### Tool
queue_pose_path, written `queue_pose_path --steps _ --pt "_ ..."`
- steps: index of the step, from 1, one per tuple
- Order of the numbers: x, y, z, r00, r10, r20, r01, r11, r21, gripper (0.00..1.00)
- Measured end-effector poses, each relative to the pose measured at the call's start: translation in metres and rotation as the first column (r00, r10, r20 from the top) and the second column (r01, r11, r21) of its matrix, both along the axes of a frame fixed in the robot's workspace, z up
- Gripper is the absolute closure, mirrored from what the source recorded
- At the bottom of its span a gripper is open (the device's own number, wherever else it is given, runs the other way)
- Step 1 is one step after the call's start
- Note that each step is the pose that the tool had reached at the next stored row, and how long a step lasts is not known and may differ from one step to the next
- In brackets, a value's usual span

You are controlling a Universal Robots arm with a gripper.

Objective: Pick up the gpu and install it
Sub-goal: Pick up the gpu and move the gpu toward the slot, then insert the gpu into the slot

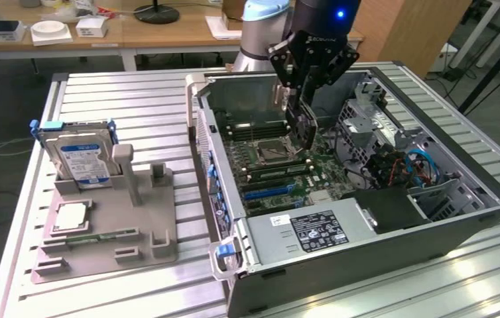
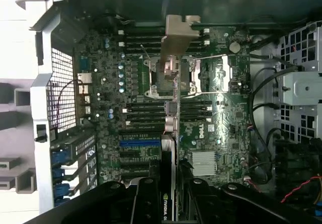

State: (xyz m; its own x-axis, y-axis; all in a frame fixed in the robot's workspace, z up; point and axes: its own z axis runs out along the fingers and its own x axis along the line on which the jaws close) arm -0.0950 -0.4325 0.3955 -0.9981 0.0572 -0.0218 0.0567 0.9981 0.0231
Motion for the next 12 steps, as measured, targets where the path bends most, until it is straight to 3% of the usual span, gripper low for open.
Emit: queue_pose_path --steps 12 --pt "0.0 0.0 0.0 1.0 0.0 0.0 0.0 1.0 0.0001 0.74"
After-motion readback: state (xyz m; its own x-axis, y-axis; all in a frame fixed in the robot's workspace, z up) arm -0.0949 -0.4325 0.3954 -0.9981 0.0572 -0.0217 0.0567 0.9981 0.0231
